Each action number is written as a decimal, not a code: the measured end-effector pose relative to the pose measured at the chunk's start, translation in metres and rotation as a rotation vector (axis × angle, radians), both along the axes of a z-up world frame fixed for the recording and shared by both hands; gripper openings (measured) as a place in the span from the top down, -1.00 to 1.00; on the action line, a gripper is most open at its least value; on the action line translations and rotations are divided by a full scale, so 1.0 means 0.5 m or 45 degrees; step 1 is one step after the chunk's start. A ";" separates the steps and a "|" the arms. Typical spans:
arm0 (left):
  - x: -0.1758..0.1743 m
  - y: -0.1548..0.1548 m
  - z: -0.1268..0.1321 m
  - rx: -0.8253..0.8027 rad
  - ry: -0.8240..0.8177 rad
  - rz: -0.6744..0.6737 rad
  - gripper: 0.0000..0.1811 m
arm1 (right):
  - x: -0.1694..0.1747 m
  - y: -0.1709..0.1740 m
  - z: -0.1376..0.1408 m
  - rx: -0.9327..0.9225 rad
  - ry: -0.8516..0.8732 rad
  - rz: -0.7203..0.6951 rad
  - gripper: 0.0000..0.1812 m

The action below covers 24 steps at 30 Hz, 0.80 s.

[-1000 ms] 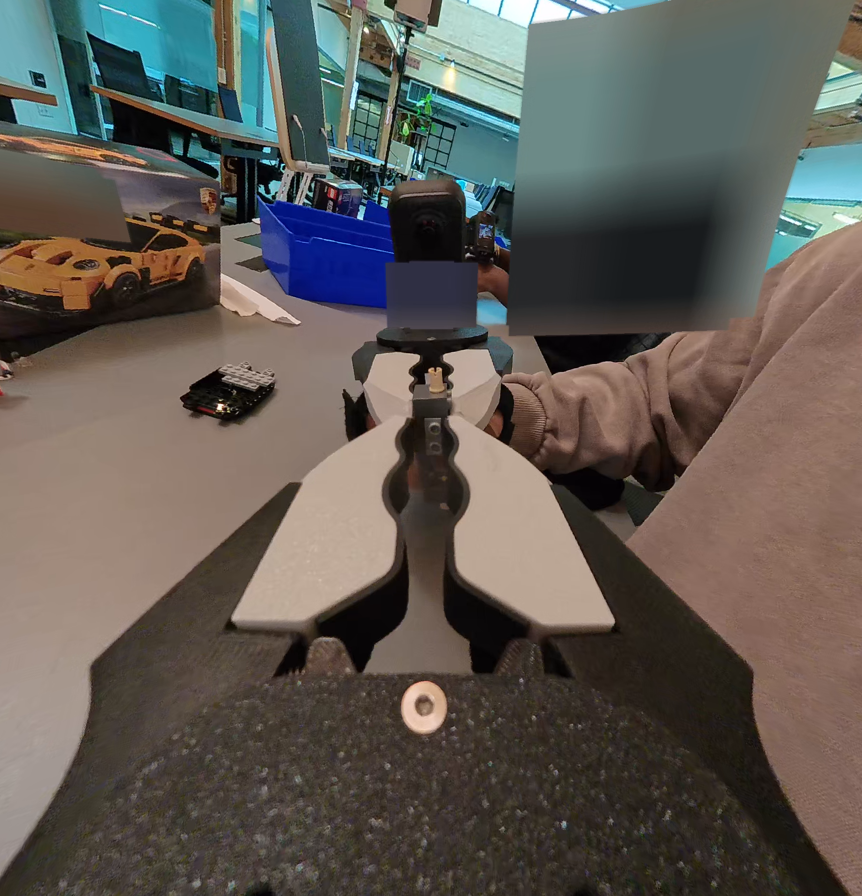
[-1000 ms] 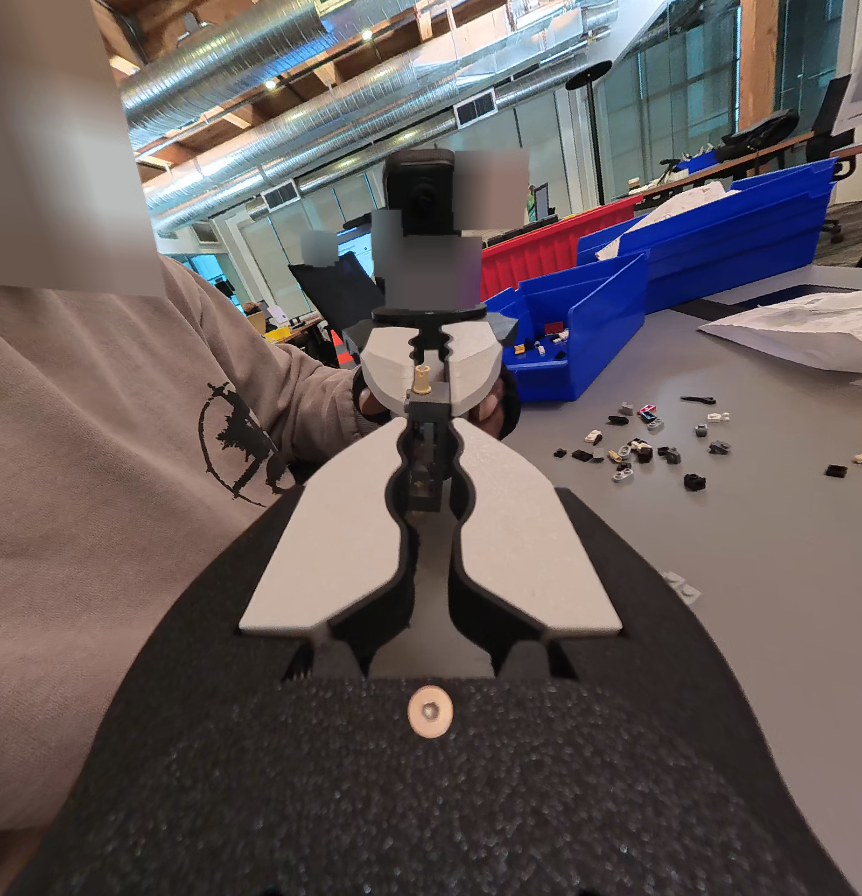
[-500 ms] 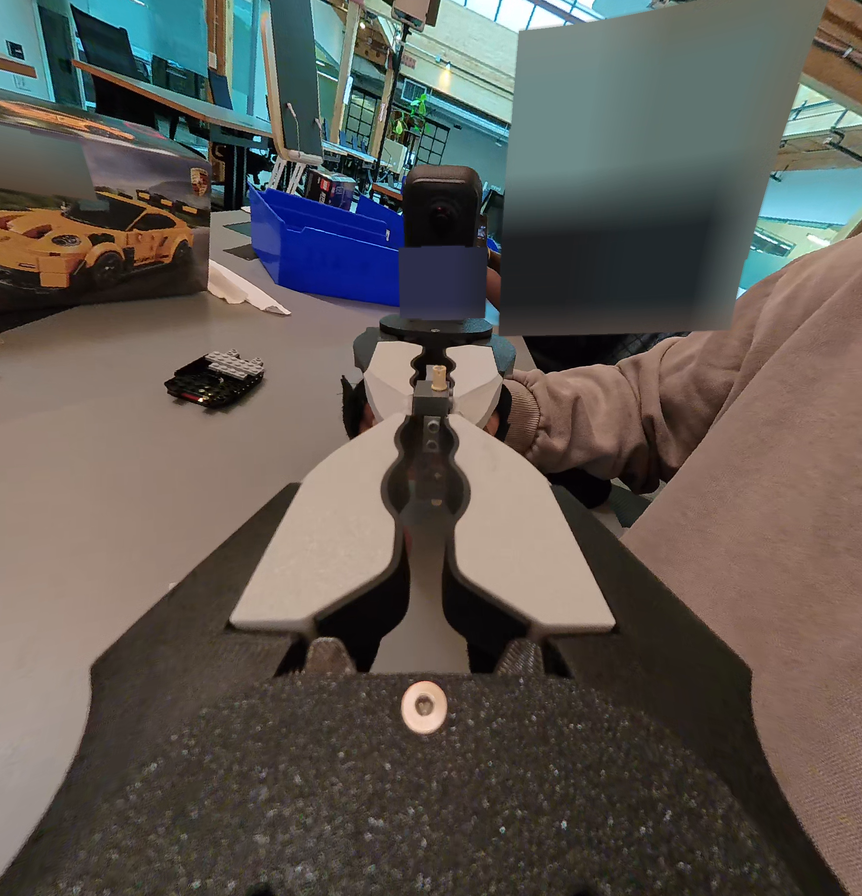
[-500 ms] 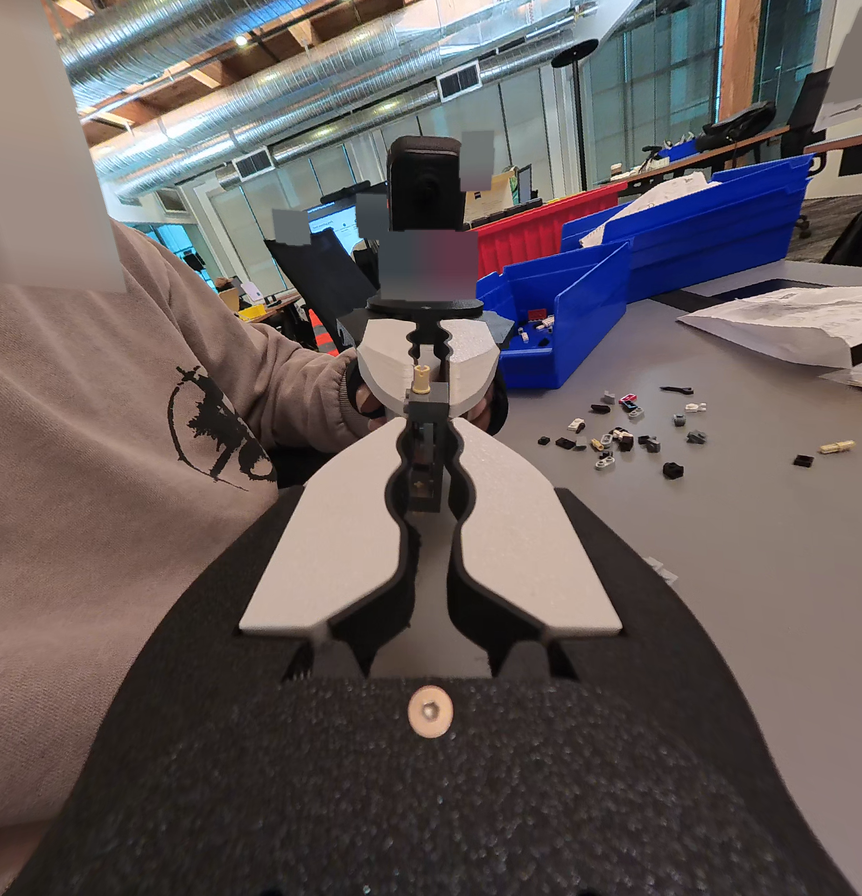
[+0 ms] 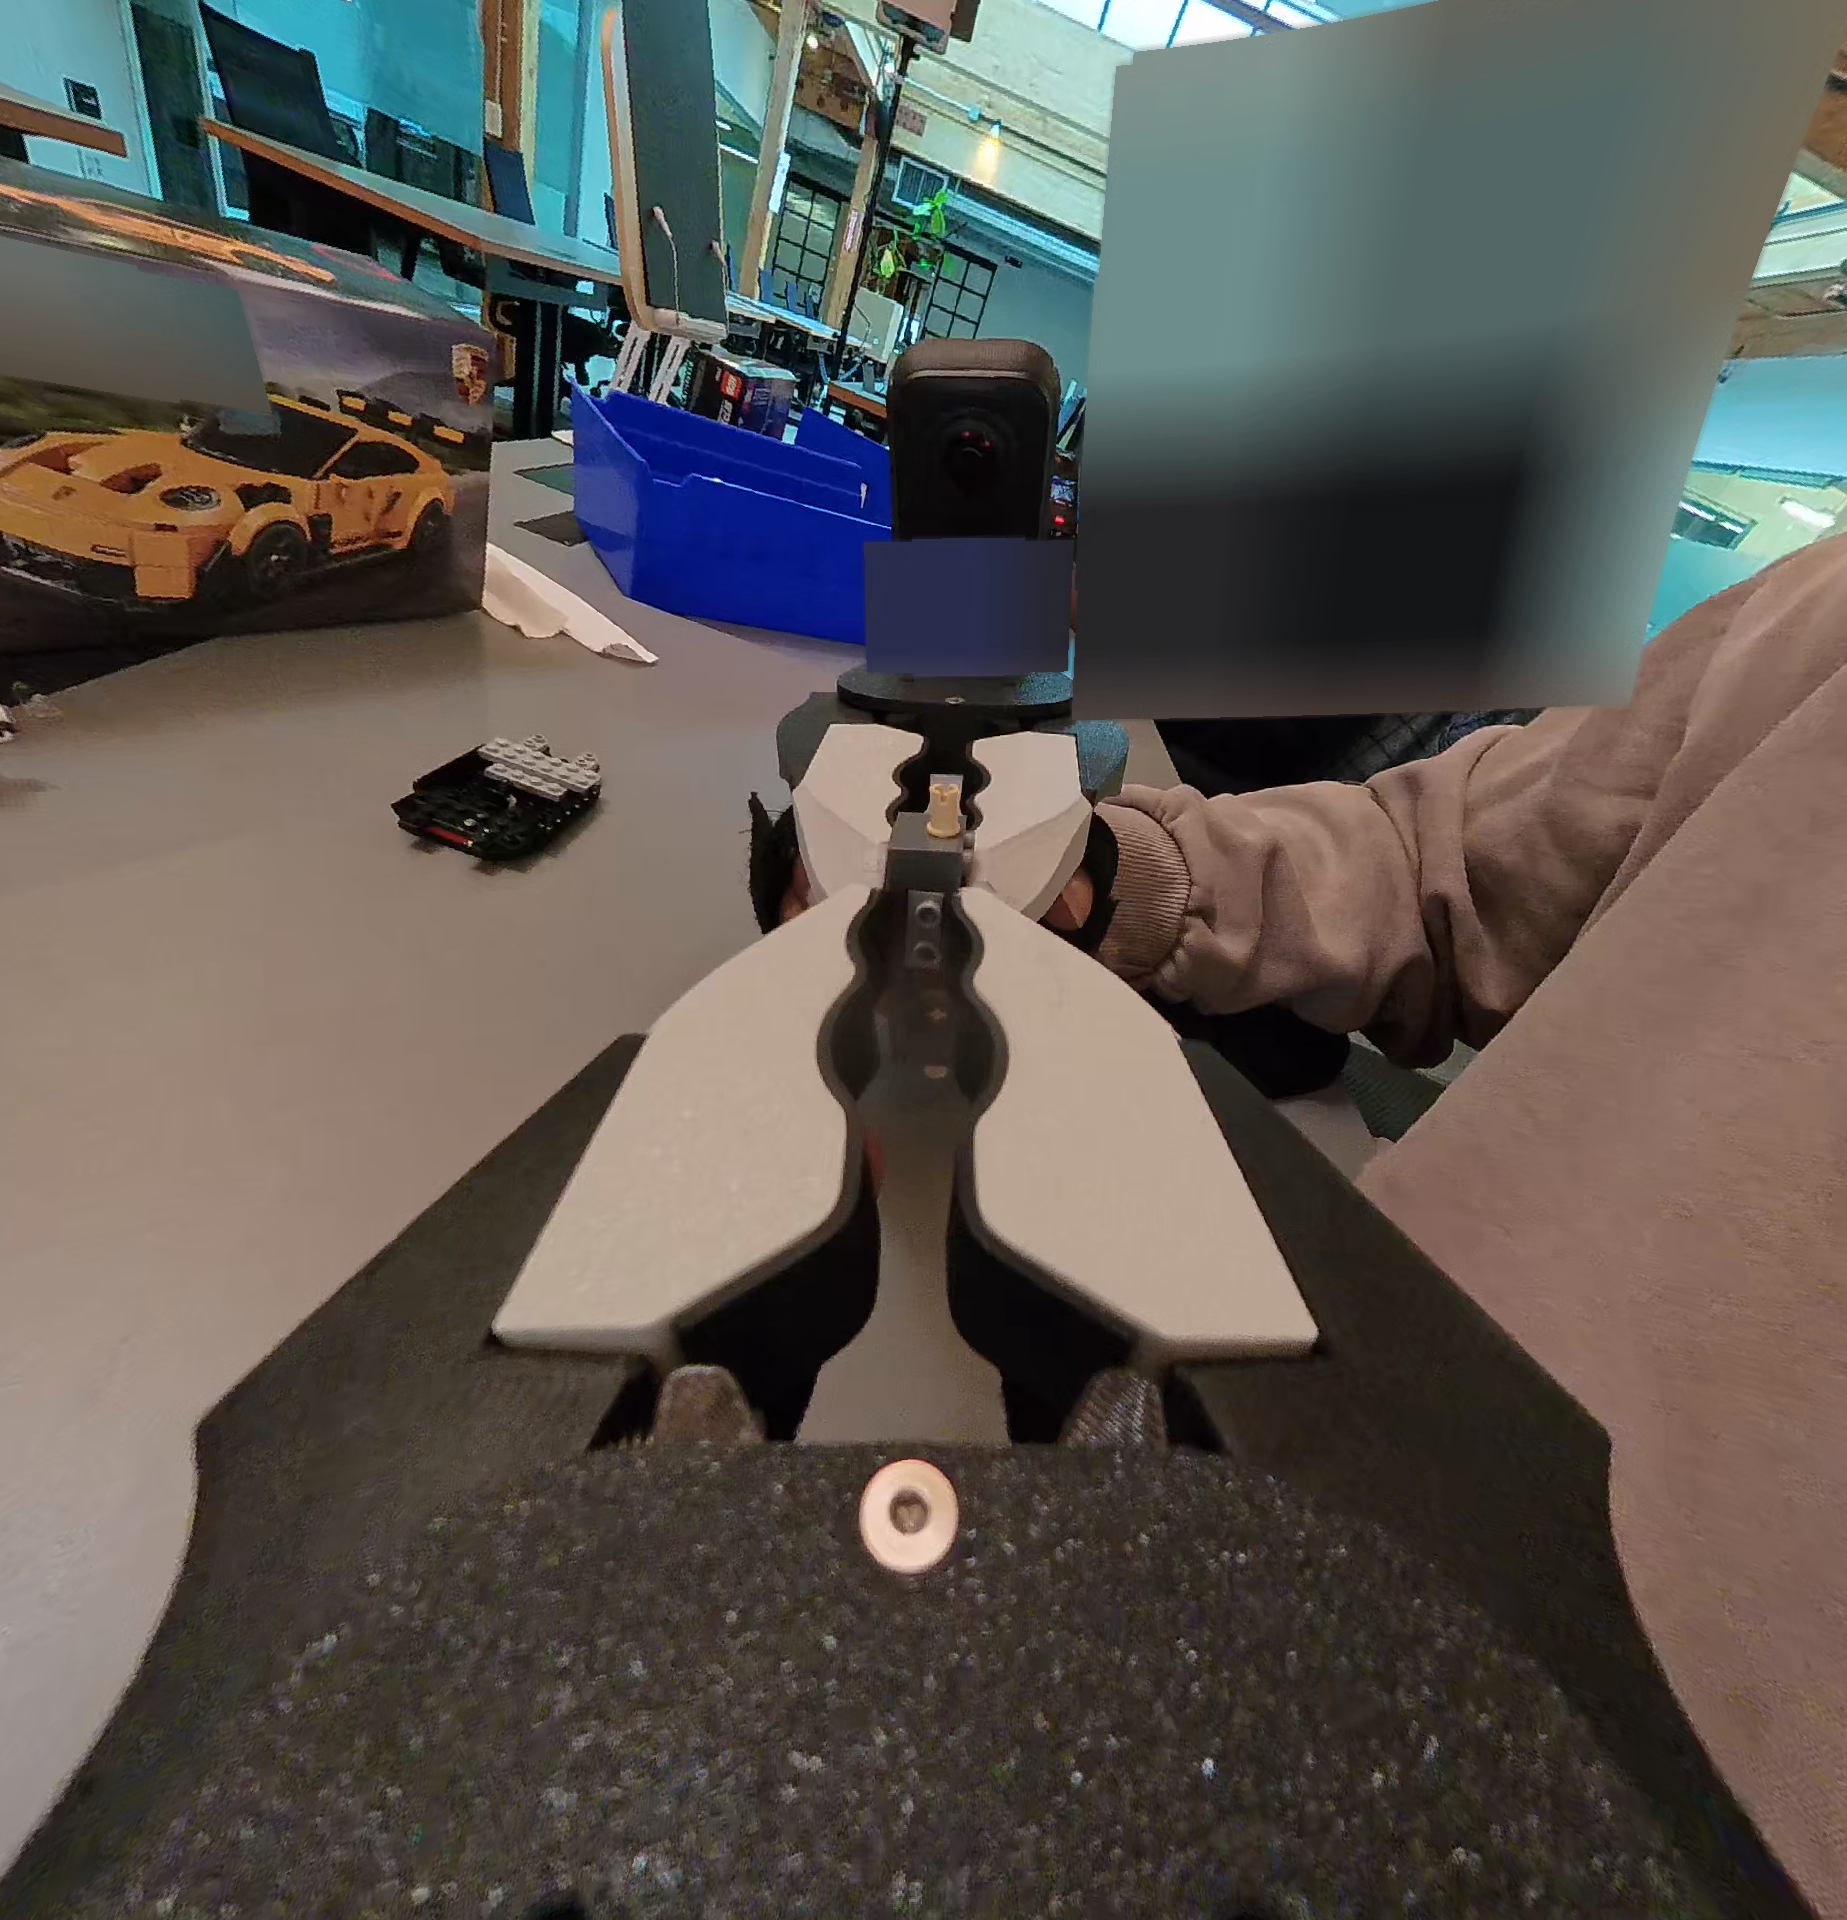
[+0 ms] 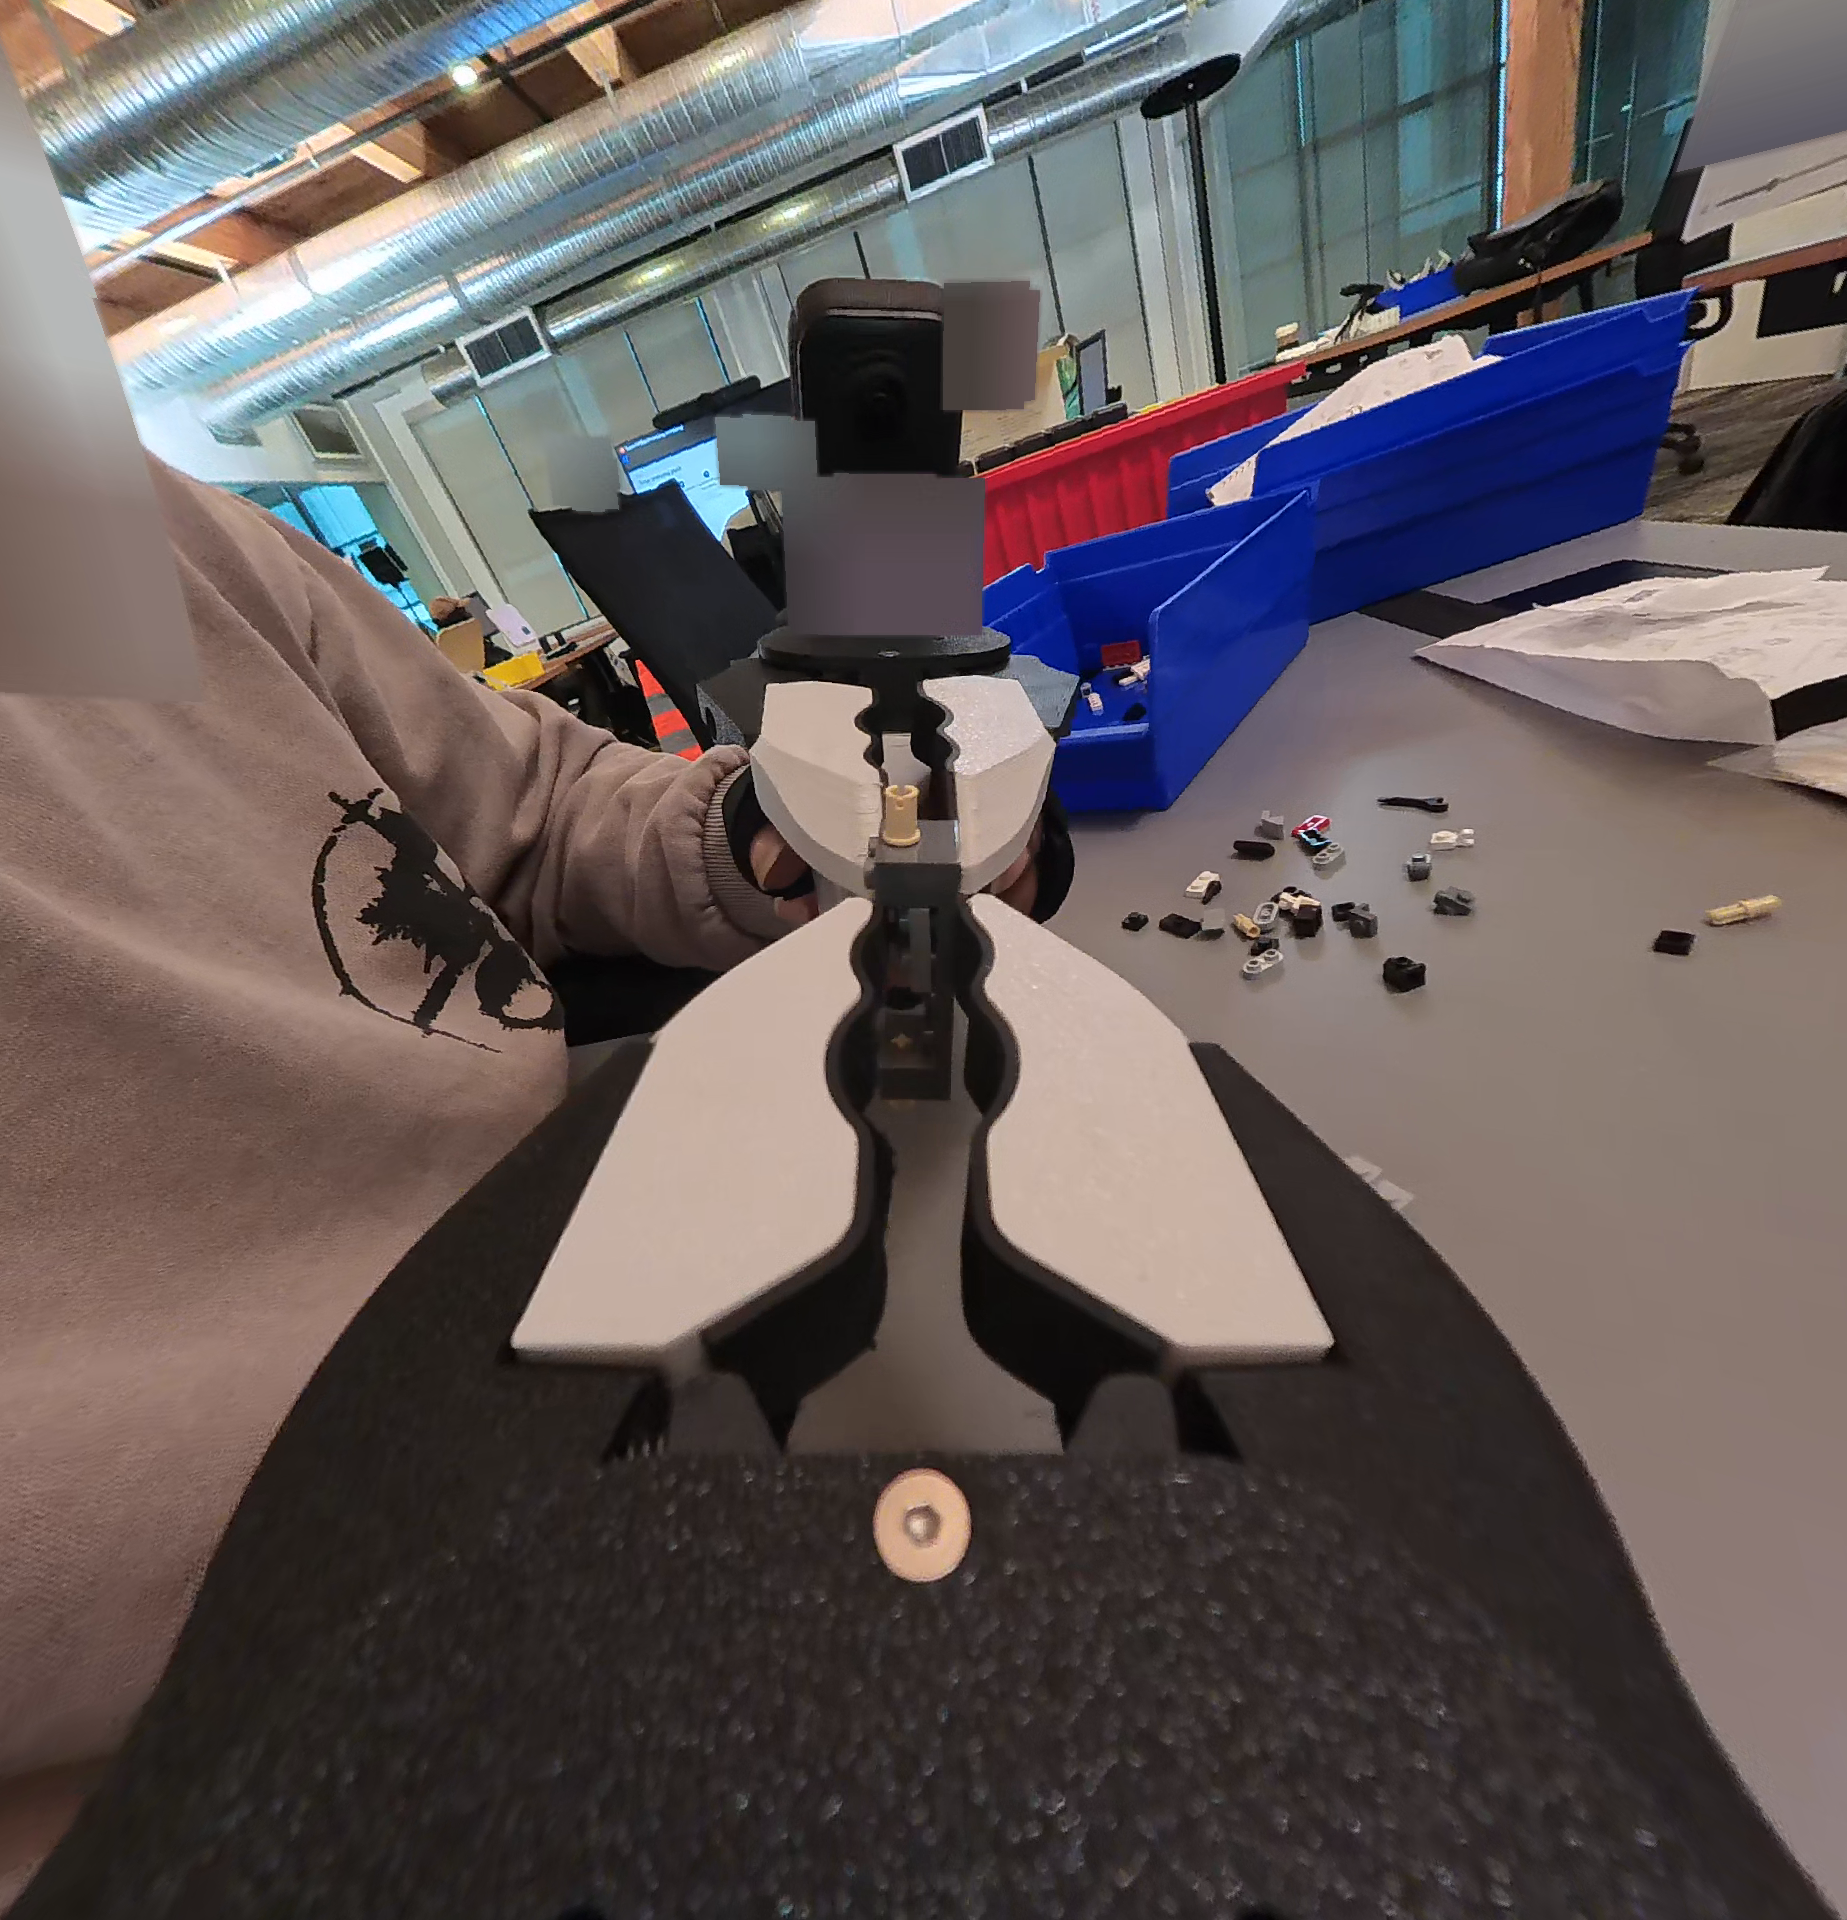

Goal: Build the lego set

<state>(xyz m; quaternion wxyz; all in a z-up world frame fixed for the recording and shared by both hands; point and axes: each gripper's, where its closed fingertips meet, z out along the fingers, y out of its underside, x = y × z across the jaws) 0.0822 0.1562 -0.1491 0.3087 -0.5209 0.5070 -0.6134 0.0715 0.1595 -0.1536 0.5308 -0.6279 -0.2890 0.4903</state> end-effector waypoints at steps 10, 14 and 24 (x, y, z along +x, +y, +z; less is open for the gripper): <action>-0.005 -0.002 0.007 -0.010 -0.019 -0.002 0.95 | -0.003 0.001 0.006 0.004 0.013 0.007 0.88; -0.006 -0.004 0.024 0.057 -0.045 0.013 0.95 | -0.004 -0.001 0.023 0.025 0.053 0.013 0.88; -0.012 -0.007 0.020 0.059 -0.061 -0.014 0.81 | -0.015 -0.017 0.020 0.029 0.031 0.068 0.88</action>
